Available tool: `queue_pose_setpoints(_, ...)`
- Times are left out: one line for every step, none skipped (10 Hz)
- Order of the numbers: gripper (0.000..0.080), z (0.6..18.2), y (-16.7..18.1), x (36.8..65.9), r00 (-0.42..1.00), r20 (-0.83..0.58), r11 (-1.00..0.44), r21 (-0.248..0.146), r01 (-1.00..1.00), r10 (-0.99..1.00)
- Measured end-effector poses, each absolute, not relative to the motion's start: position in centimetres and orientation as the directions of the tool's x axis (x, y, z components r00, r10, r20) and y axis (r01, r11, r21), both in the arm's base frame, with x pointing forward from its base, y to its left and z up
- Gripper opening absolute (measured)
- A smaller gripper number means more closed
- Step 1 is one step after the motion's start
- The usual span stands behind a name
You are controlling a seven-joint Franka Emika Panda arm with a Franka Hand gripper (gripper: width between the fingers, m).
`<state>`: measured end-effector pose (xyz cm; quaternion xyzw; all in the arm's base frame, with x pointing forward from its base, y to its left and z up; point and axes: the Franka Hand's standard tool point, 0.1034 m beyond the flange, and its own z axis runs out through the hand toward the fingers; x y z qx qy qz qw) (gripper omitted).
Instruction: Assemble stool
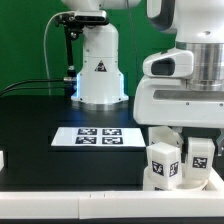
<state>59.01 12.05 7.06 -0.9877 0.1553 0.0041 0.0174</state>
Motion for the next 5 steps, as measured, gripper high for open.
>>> queue_pose_setpoints(0.0335, 7.05, 12.03, 59.01, 0.941, -0.015, -0.941, -0.033, -0.338, -0.337)
queue_pose_setpoints(0.0335, 7.05, 12.01, 59.01, 0.924, -0.017, -0.924, -0.032, -0.382, -0.381)
queue_pose_setpoints(0.0335, 7.03, 11.89, 59.01, 0.842, -0.028, -0.841, -0.041, -0.540, -0.539)
queue_pose_setpoints(0.0335, 6.96, 11.72, 58.92, 0.731, -0.029, -0.728, -0.069, -0.682, -0.682)
queue_pose_setpoints(0.0335, 6.94, 11.56, 58.71, 0.612, -0.033, -0.606, -0.109, -0.788, -0.790)
